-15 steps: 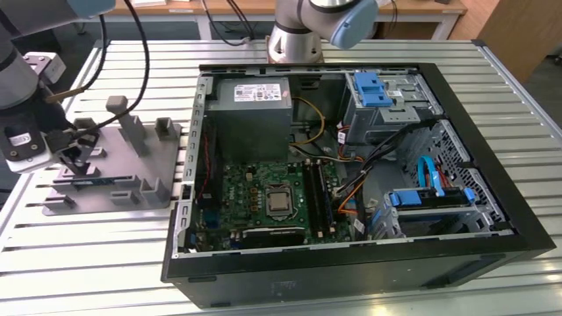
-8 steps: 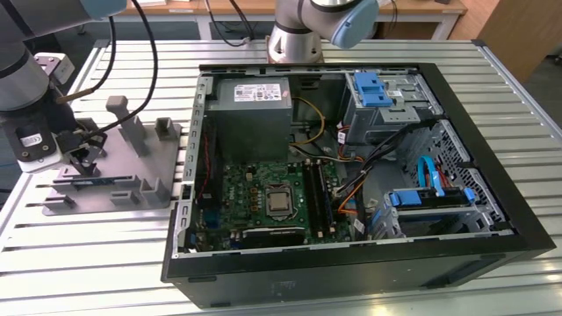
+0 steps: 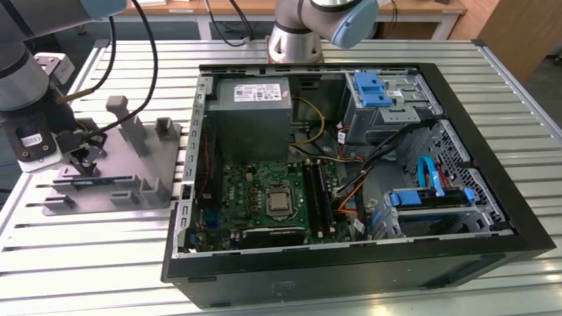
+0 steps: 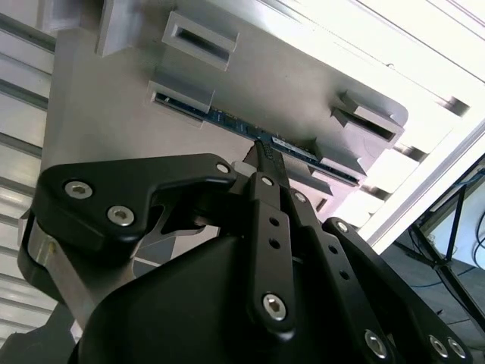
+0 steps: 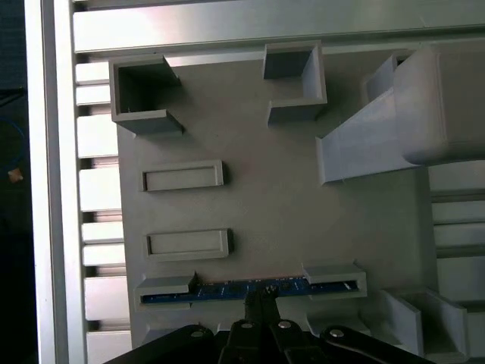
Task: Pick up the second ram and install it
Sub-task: 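Pick up the second ram and move it above second insertion slot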
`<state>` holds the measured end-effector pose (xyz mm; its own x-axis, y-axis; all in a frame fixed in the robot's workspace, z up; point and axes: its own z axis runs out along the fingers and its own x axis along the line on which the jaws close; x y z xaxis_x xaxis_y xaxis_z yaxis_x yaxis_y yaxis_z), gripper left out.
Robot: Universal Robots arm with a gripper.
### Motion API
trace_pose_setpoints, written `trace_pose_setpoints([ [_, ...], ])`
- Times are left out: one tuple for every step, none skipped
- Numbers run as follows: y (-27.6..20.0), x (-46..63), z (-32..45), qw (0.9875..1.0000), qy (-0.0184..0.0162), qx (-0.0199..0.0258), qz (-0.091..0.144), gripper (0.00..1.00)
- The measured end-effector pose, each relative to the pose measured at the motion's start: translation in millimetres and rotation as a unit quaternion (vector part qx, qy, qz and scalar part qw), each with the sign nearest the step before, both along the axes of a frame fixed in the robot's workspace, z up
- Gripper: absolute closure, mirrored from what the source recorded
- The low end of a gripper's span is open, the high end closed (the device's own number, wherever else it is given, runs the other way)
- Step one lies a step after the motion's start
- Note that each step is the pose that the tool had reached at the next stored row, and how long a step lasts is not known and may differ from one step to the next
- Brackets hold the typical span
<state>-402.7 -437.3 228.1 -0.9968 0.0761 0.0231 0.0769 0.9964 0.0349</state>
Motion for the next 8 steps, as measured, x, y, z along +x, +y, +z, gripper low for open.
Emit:
trace_pose_setpoints([
  [0.0, 0.0, 0.0, 1.0000, 0.0000, 0.0000, 0.000, 0.90],
  [0.0, 0.0, 0.0, 1.0000, 0.0000, 0.0000, 0.000, 0.90],
  [0.0, 0.0, 0.0, 1.0000, 0.0000, 0.0000, 0.000, 0.90],
  [0.0, 0.0, 0.0, 1.0000, 0.0000, 0.0000, 0.001, 0.90],
  [0.0, 0.0, 0.0, 1.0000, 0.0000, 0.0000, 0.003, 0.90],
  [0.0, 0.0, 0.0, 1.0000, 0.0000, 0.0000, 0.005, 0.90],
  [0.0, 0.0, 0.0, 1.0000, 0.0000, 0.0000, 0.008, 0.90],
  [0.0, 0.0, 0.0, 0.9999, 0.0000, 0.0000, 0.012, 0.90],
])
